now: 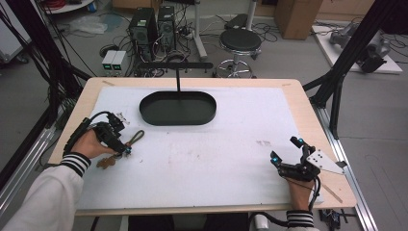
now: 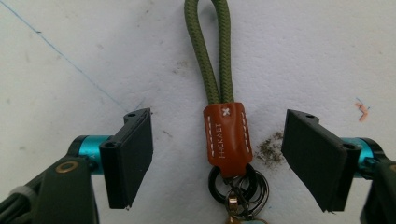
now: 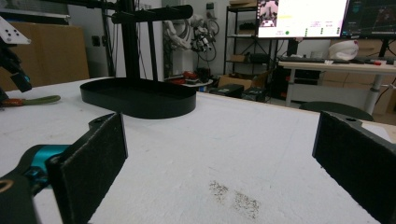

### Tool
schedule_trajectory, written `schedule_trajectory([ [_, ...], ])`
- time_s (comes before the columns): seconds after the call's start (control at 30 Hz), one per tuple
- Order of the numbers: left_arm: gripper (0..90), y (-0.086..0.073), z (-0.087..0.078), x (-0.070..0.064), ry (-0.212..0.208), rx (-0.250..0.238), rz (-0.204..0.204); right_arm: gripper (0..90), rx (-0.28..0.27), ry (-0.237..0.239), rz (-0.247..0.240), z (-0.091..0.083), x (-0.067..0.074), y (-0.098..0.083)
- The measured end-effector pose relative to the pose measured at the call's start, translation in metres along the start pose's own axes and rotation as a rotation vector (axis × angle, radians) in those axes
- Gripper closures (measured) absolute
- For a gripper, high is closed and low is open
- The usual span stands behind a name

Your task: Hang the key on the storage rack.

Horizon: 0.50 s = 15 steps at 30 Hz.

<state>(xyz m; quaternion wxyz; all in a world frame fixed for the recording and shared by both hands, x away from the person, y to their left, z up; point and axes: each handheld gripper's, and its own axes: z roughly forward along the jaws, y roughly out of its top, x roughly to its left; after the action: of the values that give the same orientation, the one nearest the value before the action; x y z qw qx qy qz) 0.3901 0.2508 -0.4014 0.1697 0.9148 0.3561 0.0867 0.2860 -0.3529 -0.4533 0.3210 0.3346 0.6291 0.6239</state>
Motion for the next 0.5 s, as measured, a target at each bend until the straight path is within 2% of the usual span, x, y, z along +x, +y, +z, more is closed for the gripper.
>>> schedule_trajectory([
  [0.27,39.0,0.0019,0.004,-0.0016,-0.005,0.036,0.0,2.2,-0.001,0.0,0.0,0.0,-0.0001,0.0],
  [0.5,45.9,0.0019,0.0033,-0.0022,-0.002,0.035,-0.012,2.2,0.0,0.001,0.0,0.0,-0.0001,0.0],
])
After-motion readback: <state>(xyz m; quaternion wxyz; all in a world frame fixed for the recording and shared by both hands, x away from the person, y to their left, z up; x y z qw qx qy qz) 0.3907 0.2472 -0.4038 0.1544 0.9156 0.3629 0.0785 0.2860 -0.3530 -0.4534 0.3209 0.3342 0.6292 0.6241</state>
